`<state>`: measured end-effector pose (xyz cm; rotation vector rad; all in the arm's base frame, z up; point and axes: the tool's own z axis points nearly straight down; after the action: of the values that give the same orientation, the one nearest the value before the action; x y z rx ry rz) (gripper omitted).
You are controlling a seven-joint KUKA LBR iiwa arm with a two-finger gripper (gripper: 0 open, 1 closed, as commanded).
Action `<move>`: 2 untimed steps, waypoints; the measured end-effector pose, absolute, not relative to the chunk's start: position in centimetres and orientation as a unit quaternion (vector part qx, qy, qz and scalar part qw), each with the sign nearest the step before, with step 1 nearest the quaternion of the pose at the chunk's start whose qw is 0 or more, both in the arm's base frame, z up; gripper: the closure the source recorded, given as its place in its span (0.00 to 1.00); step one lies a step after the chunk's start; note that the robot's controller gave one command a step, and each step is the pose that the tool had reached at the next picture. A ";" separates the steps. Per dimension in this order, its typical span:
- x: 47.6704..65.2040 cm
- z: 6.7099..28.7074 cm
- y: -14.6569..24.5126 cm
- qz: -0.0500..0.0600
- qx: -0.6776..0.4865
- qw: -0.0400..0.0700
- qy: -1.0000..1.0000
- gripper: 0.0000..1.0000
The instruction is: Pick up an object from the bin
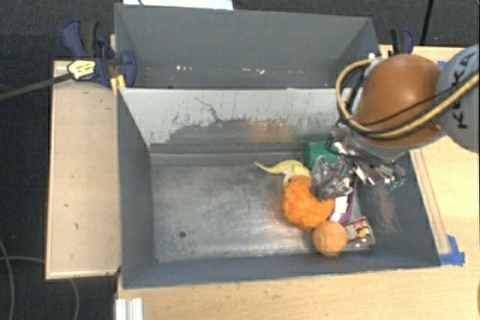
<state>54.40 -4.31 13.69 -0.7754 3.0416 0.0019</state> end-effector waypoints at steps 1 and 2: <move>55.4 15.3 -4.4 -0.001 -0.339 0.003 0.941 1.00; 54.3 14.9 -2.0 0.000 -0.343 0.001 0.939 1.00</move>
Offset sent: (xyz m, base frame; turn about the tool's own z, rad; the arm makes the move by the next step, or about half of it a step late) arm -0.0054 0.0327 0.0106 -0.1932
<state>54.33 -1.96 14.93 -1.0756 2.9486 -0.0011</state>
